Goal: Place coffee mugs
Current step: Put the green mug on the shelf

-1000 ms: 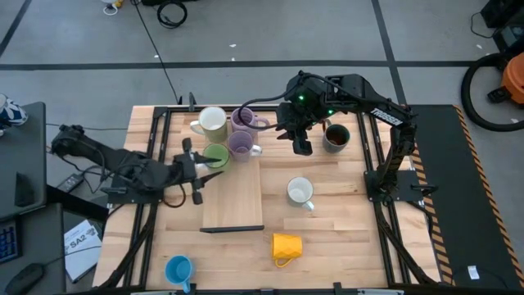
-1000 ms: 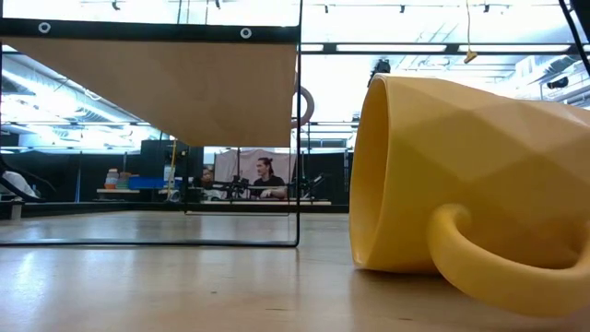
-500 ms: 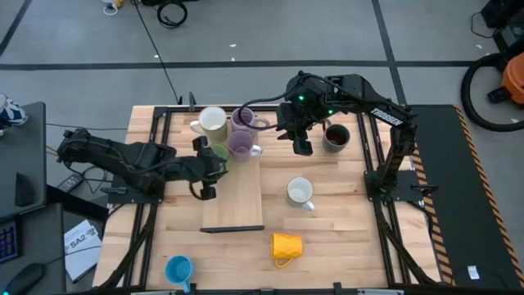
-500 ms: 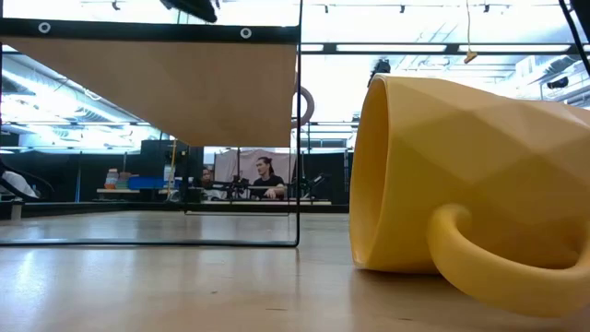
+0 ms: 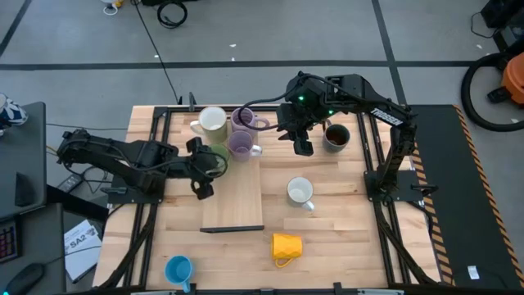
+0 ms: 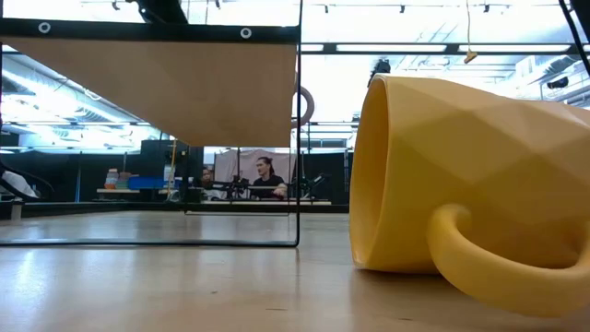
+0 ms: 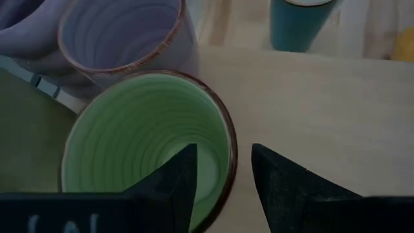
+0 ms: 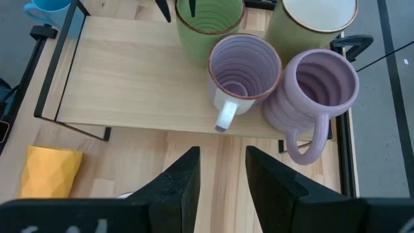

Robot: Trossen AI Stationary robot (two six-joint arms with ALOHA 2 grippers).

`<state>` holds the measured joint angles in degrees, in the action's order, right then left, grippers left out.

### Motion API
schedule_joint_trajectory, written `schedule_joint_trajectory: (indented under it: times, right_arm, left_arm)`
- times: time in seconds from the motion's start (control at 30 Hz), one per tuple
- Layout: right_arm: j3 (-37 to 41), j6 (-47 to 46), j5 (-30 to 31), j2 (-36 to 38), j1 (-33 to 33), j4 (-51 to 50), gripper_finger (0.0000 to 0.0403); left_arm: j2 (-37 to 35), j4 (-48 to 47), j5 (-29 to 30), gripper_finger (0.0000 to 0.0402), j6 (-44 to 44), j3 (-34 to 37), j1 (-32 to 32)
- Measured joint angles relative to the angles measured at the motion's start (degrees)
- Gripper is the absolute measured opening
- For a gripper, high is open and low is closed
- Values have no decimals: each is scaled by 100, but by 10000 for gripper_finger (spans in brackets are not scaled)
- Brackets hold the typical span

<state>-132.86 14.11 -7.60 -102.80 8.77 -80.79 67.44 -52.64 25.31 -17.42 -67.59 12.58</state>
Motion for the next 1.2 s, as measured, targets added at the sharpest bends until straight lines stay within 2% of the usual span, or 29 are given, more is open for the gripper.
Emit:
schedule_joint_trajectory:
  times: [0.3, 0.53, 0.7, 1.03, 1.2]
  right_arm:
    - [0, 0, -2, 0, -1, 4, 129]
    - [-1, 0, -1, 0, -1, 7, 129]
    - [0, 0, -2, 0, 1, 7, 129]
    - [0, 0, -2, 0, 0, 7, 129]
    - [0, 0, -2, 0, 0, 7, 129]
  left_arm:
    - [0, 11, 130, 86, 340, 0, -13]
    - [0, -2, 131, 50, 567, 2, -270]
    - [0, -5, 26, 43, 1083, 9, -450]
    - [0, 2, 25, 43, 1227, 9, -722]
    - [0, 14, 35, 56, 1241, 9, -732]
